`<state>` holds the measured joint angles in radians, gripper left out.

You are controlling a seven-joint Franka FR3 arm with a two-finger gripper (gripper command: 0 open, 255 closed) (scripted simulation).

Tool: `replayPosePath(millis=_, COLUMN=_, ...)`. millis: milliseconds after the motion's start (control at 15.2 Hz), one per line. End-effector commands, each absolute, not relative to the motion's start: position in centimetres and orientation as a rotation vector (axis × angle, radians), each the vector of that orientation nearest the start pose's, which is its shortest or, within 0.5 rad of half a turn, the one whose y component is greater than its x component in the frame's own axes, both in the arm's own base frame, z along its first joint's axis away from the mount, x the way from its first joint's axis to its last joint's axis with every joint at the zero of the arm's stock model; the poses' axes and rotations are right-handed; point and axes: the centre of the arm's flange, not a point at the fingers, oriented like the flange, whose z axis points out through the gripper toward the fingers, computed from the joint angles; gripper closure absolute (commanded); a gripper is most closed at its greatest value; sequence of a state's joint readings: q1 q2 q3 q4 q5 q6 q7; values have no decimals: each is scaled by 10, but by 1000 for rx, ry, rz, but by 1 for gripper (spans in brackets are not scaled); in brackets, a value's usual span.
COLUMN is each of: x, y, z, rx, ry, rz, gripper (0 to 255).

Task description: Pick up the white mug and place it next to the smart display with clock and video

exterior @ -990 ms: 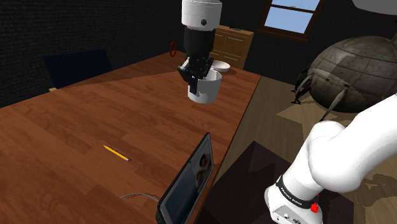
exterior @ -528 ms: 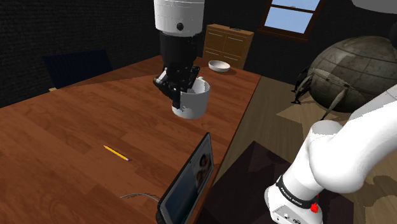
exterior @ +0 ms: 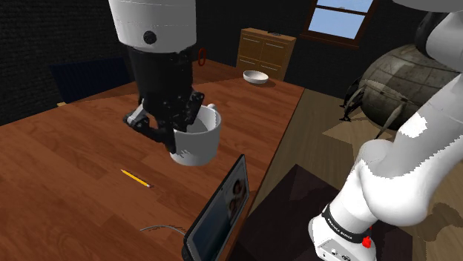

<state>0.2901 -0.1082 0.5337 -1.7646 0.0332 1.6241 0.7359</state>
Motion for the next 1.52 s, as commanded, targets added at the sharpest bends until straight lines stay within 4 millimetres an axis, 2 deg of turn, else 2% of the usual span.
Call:
replayPosePath(millis=0, x=340, y=423, z=587, rx=-3187, ry=-126, rz=29, gripper=255)
replayPosePath(millis=792, x=302, y=577, z=587, rx=-3187, ry=-126, rz=29, gripper=255)
replayPosePath(millis=858, x=297, y=595, z=587, rx=-3187, ry=-126, rz=29, gripper=255)
replayPosePath(millis=1452, x=297, y=595, z=540, rx=-3187, ry=-126, rz=29, gripper=255)
